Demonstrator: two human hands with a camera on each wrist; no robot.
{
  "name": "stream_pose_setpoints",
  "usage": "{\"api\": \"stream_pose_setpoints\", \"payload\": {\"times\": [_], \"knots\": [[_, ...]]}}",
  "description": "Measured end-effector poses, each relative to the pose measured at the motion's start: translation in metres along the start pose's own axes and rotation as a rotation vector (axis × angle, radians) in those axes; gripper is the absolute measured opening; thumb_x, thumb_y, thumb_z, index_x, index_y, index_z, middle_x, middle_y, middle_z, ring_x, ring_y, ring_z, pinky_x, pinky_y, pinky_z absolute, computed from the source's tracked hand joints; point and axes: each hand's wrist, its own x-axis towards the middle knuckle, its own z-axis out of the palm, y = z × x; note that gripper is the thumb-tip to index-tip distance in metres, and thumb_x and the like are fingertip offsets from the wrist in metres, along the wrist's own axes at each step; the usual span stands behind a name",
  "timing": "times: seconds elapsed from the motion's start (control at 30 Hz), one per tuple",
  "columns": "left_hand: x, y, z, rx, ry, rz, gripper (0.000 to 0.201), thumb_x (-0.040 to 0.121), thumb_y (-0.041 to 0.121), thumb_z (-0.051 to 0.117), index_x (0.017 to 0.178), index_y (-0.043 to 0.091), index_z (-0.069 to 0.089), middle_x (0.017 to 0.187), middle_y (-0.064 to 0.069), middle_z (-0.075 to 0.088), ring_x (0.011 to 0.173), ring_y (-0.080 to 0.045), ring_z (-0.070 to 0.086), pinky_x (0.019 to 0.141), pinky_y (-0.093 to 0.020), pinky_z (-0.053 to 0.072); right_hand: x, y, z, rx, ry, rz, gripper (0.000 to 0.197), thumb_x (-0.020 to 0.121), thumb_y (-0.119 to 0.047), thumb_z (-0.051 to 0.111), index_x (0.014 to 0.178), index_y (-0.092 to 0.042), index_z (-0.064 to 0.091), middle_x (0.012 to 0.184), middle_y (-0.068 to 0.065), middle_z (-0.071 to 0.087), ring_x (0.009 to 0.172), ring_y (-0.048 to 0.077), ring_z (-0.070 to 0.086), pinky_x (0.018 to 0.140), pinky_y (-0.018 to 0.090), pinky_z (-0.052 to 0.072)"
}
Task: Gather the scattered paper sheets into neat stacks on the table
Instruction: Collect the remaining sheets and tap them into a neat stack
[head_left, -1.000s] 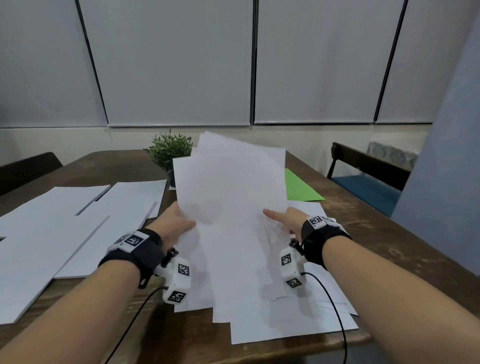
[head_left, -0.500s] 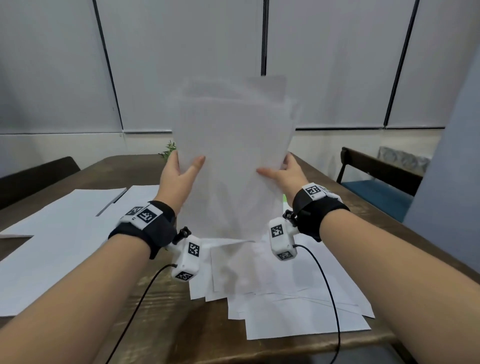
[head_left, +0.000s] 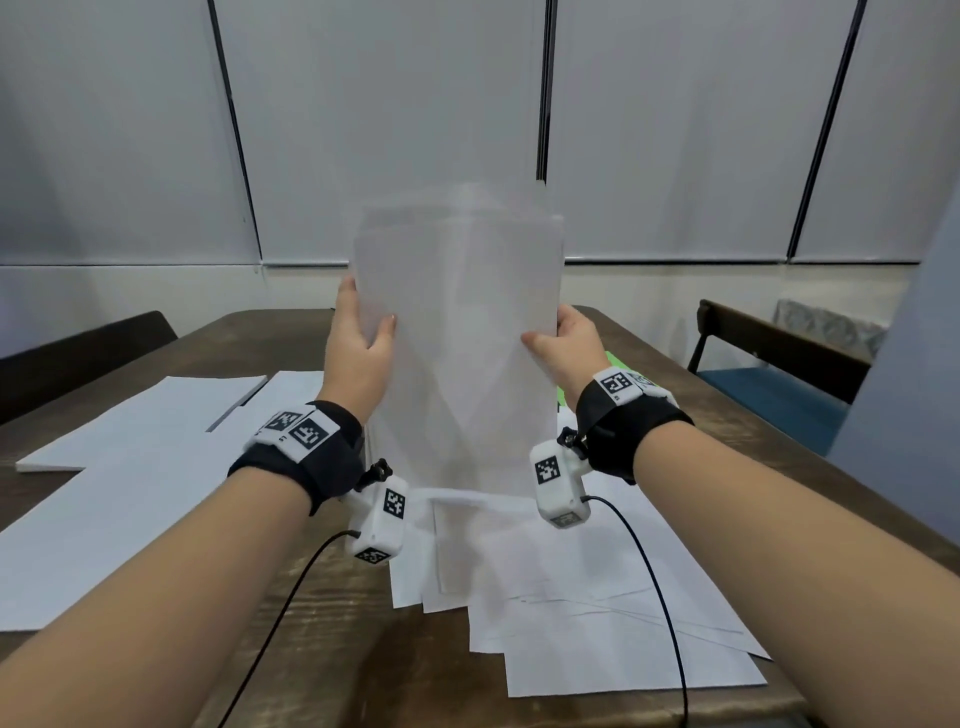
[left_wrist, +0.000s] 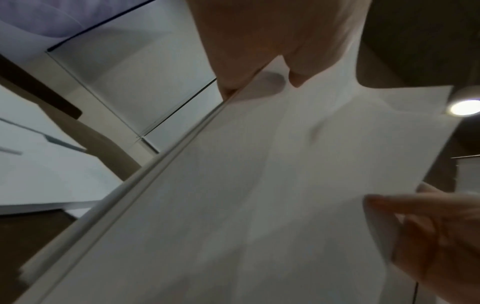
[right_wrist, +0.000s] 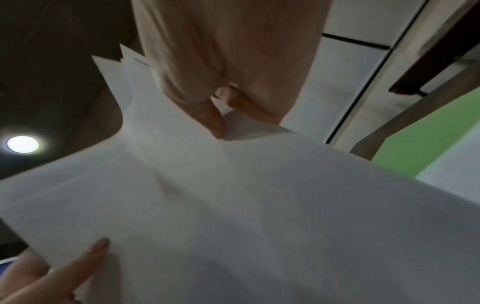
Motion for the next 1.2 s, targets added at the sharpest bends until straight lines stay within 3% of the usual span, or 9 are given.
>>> {"api": "stream_pose_setpoints", "payload": {"times": [0.13, 0.27, 0.3, 0.4, 0.53, 0.7, 0.87, 0.97, 1.2], "knots": [[0.011, 0.018, 0.003, 0.035, 0.025, 0.120, 0.072, 0.093, 0.015, 0.047, 0.152, 0.029, 0.008, 0.154, 0.007, 0.028, 0.140, -0.008, 0.030, 0.117, -0.039, 0.025, 0.006, -0.020, 0.018, 0.067, -0.045, -0.078, 0.049, 0.078, 0.017, 0.041, 0.095, -0.024, 0.063, 0.096, 0.004, 0.071, 0.093, 0.027, 0.066, 0.088, 0.044, 0.053], [0.005, 0.017, 0.008, -0.018, 0.087, 0.062, 0.078, 0.094, 0.018, 0.055, 0.152, 0.025, 0.003, 0.156, 0.008, 0.014, 0.136, 0.004, 0.019, 0.110, -0.011, 0.020, 0.000, -0.020, 0.025, 0.118, -0.076, -0.031, 0.044, 0.082, 0.010, 0.056, 0.115, -0.017, 0.047, 0.109, 0.007, 0.064, 0.098, 0.023, 0.063, 0.091, 0.037, 0.050], [0.000, 0.010, 0.007, -0.018, 0.098, 0.016, 0.080, 0.093, 0.020, 0.058, 0.152, 0.024, 0.005, 0.154, 0.009, 0.016, 0.134, 0.004, 0.020, 0.109, -0.010, 0.020, -0.003, -0.012, 0.025, 0.116, -0.073, 0.024, 0.046, 0.083, 0.009, 0.059, 0.120, -0.015, 0.043, 0.110, 0.008, 0.062, 0.098, 0.021, 0.062, 0.093, 0.037, 0.049], [-0.017, -0.021, 0.003, -0.004, 0.067, -0.100, 0.075, 0.088, 0.028, 0.063, 0.148, 0.020, 0.018, 0.146, 0.004, 0.036, 0.132, -0.009, 0.039, 0.111, -0.031, 0.033, -0.012, 0.021, 0.024, 0.059, -0.077, 0.181, 0.059, 0.081, 0.002, 0.068, 0.131, -0.006, 0.039, 0.118, 0.011, 0.062, 0.106, 0.024, 0.062, 0.101, 0.041, 0.047], [-0.034, -0.037, 0.006, 0.006, 0.024, -0.240, 0.050, 0.096, 0.011, 0.051, 0.140, 0.013, 0.028, 0.125, 0.001, 0.053, 0.117, -0.018, 0.054, 0.099, -0.031, 0.042, -0.018, 0.051, 0.032, 0.027, -0.053, 0.213, 0.062, 0.066, -0.016, 0.072, 0.123, -0.006, 0.052, 0.113, 0.012, 0.067, 0.103, 0.025, 0.066, 0.097, 0.047, 0.051], [-0.021, -0.019, 0.007, -0.052, 0.123, -0.200, 0.041, 0.095, 0.011, 0.051, 0.133, 0.013, 0.035, 0.112, 0.006, 0.056, 0.103, -0.011, 0.056, 0.092, -0.025, 0.043, -0.002, 0.040, 0.030, 0.036, 0.047, 0.116, 0.032, 0.074, -0.007, 0.070, 0.096, -0.024, 0.055, 0.102, 0.006, 0.070, 0.096, 0.025, 0.068, 0.090, 0.041, 0.054], [-0.043, -0.049, 0.004, -0.002, 0.039, -0.435, 0.049, 0.096, 0.025, 0.052, 0.135, 0.010, 0.027, 0.118, -0.001, 0.053, 0.104, -0.019, 0.054, 0.092, -0.033, 0.044, -0.010, 0.092, 0.031, -0.116, -0.057, 0.286, 0.059, 0.068, -0.026, 0.071, 0.122, -0.011, 0.053, 0.112, 0.007, 0.068, 0.101, 0.022, 0.067, 0.095, 0.043, 0.052], [-0.066, -0.068, 0.006, 0.095, -0.048, -0.547, 0.040, 0.097, 0.025, 0.050, 0.128, 0.010, 0.030, 0.113, -0.004, 0.053, 0.106, -0.025, 0.055, 0.088, -0.035, 0.045, -0.029, 0.114, 0.028, -0.199, -0.132, 0.357, 0.037, 0.087, -0.012, 0.056, 0.124, -0.007, 0.055, 0.117, 0.009, 0.066, 0.106, 0.025, 0.064, 0.098, 0.043, 0.050], [-0.058, -0.067, 0.018, 0.053, 0.021, -0.422, 0.014, 0.097, 0.015, 0.049, 0.107, 0.013, 0.039, 0.101, -0.001, 0.056, 0.094, -0.020, 0.056, 0.084, -0.033, 0.047, -0.019, 0.114, 0.023, -0.126, -0.015, 0.250, 0.031, 0.090, -0.012, 0.057, 0.122, -0.014, 0.055, 0.114, 0.005, 0.066, 0.107, 0.023, 0.063, 0.099, 0.041, 0.048]]}}
